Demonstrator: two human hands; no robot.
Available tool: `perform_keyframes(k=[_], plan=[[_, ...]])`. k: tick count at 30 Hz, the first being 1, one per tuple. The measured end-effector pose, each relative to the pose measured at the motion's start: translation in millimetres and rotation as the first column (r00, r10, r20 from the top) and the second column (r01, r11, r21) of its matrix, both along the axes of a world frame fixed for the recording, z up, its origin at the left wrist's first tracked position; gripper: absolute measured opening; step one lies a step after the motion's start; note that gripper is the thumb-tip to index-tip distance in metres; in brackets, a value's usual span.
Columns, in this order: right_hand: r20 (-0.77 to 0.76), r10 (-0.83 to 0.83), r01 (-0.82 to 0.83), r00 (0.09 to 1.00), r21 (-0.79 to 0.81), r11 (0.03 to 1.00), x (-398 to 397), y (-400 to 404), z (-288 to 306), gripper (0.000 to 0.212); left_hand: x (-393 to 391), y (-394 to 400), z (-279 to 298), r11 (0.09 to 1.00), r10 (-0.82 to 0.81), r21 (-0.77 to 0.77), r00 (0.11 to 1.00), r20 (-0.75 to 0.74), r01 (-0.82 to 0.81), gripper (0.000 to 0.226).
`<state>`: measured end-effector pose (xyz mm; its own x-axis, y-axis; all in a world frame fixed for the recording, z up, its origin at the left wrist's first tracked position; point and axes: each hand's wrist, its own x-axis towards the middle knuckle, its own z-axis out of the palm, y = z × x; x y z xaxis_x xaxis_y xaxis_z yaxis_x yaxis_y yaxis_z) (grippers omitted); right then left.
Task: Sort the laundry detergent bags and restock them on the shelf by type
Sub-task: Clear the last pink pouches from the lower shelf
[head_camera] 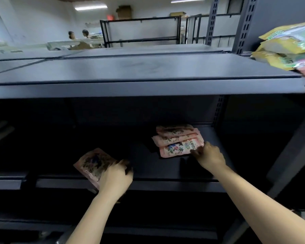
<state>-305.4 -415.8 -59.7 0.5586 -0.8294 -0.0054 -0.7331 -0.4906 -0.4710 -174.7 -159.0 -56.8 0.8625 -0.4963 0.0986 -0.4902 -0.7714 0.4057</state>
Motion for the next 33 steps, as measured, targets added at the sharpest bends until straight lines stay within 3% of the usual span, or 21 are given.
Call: perform_keyframes(k=[3, 7, 10, 13, 16, 18, 21, 24, 27, 30, 33], plan=[[-0.002, -0.055, 0.055, 0.998, -0.049, 0.997, 18.4, 4.2, -14.8, 0.050, 23.6, 12.2, -15.6, 0.996, -0.055, 0.076, 0.998, 0.003, 0.055, 0.026], [-0.018, -0.215, 0.215, 0.976, -0.032, 0.976, 31.6, 14.9, -26.7, 0.058, 44.0, 32.3, -23.9, 0.978, -0.112, 0.171, 0.993, -0.033, 0.116, 0.047], [-0.040, -0.271, 0.273, 0.962, 0.116, 0.955, 41.2, 19.2, -22.9, 0.044, 51.0, 42.9, -25.2, 0.940, -0.150, 0.299, 0.986, -0.073, 0.165, 0.066], [-0.042, -0.308, 0.310, 0.950, 0.232, 0.922, 49.1, 26.5, -14.7, 0.031, 51.8, 51.1, -26.6, 0.920, -0.191, 0.334, 0.979, -0.072, 0.204, 0.075], [0.018, -0.246, 0.232, 0.969, 0.262, 0.937, 55.7, 36.4, -12.2, 0.030, 52.7, 55.6, -26.8, 0.955, -0.210, 0.219, 0.978, 0.015, 0.202, 0.065], [0.196, -0.210, 0.150, 0.958, 0.282, 0.948, 56.9, 44.1, -8.6, 0.026, 53.7, 54.6, -24.9, 0.972, -0.218, 0.096, 0.975, 0.033, 0.214, 0.062], [0.464, -0.196, 0.091, 0.864, 0.240, 0.966, 50.6, 58.9, 12.6, 0.020, 53.1, 46.7, -20.0, 0.976, -0.215, -0.024, 0.974, 0.075, 0.218, 0.065], [0.541, -0.206, 0.166, 0.816, 0.122, 0.978, 43.7, 67.3, 41.6, 0.022, 49.3, 32.0, -6.6, 0.965, -0.205, -0.118, 0.957, 0.205, 0.233, 0.057], [0.566, -0.214, 0.195, 0.796, 0.094, 0.976, 36.0, 68.2, 59.9, 0.021, 43.0, 17.2, 9.0, 0.969, -0.189, -0.079, 0.909, 0.373, 0.234, 0.047], [0.661, -0.179, 0.144, 0.729, 0.108, 0.984, 15.1, 71.0, 73.6, 0.017, 25.7, 5.4, 33.7, 0.960, -0.133, -0.194, 0.938, 0.321, 0.203, 0.039], [0.733, -0.107, 0.134, 0.671, 0.022, 0.991, -12.6, 76.8, 89.9, 0.009, 1.5, -6.9, 60.2, 0.935, -0.094, -0.305, 0.955, 0.281, 0.182, 0.025]])
